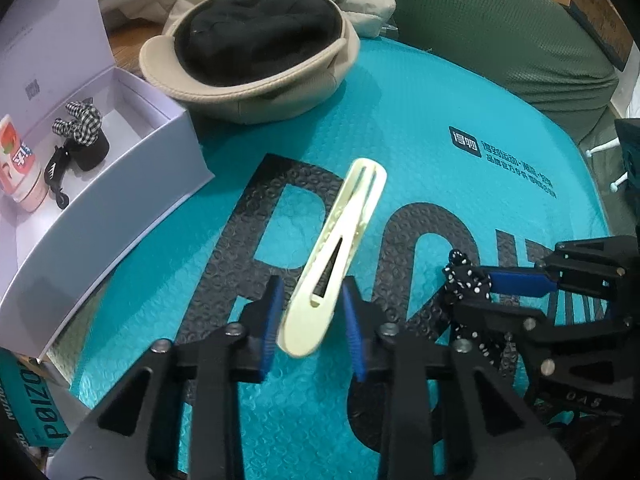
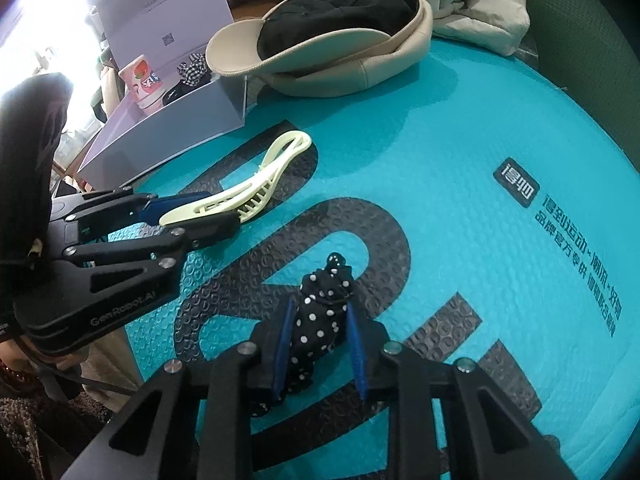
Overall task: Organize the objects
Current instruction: 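Close the left gripper on the yellow hair clip while the right gripper grasps the polka-dot scrunchie, then lift the yellow clip with the left gripper while the right gripper lifts the polka-dot scrunchie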
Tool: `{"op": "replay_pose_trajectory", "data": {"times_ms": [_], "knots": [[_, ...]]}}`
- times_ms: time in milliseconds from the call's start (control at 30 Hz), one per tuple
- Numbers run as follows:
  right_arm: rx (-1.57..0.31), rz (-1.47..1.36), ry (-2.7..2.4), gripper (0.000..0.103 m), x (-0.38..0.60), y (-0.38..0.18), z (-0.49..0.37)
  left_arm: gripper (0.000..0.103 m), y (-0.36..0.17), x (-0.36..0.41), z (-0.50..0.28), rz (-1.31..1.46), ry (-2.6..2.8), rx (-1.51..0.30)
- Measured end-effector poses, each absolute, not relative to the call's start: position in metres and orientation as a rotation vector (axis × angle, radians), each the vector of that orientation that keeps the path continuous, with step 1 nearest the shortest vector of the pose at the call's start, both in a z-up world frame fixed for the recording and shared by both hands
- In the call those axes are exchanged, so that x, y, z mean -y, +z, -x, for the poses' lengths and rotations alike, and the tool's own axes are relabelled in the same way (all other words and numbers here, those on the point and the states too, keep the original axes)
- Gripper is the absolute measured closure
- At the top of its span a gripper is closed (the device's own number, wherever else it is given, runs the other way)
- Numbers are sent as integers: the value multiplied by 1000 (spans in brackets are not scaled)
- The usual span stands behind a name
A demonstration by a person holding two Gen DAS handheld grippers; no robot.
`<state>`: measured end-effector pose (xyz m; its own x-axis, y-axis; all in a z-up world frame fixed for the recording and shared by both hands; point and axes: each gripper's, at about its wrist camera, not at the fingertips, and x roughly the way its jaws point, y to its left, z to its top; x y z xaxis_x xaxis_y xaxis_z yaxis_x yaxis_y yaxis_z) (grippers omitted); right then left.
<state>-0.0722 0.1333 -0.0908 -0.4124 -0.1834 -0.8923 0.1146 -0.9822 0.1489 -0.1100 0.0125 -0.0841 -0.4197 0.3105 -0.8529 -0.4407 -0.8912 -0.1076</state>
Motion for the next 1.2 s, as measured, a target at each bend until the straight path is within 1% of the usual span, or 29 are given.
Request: {"op": "replay_pose_trajectory", "data": {"times_ms": [233,433,633,833,900,967,1067,1133,1200], "knots": [[63,-1564,-2512,77,-130,-89,82,82,-82,-5,102,1367,2309,-158],[29,-1531,-2498,78,-121,-87,92,82,-78,12,88,1396,2309,-146],[-28,-1456,-2484,78,-104,-81,99,82,-81,35,75,1458,2295,-85],[-65,-1478,-2489,77,-98,-80,96,82,-77,44,69,1443,2327,-40],[-63,-1491,-2503,70,-102,-78,92,82,-73,50,66,1410,2339,-30],[-60,-1519,-2518,57,-107,-79,87,81,-69,47,66,1383,2351,-49],[-48,-1553,-2518,56,-114,-82,77,78,-66,43,64,1362,2356,-82],[-27,-1589,-2509,56,-118,-86,71,72,-67,41,66,1363,2357,-93],[2,-1616,-2492,56,-120,-90,64,70,-71,36,70,1371,2357,-95]]}}
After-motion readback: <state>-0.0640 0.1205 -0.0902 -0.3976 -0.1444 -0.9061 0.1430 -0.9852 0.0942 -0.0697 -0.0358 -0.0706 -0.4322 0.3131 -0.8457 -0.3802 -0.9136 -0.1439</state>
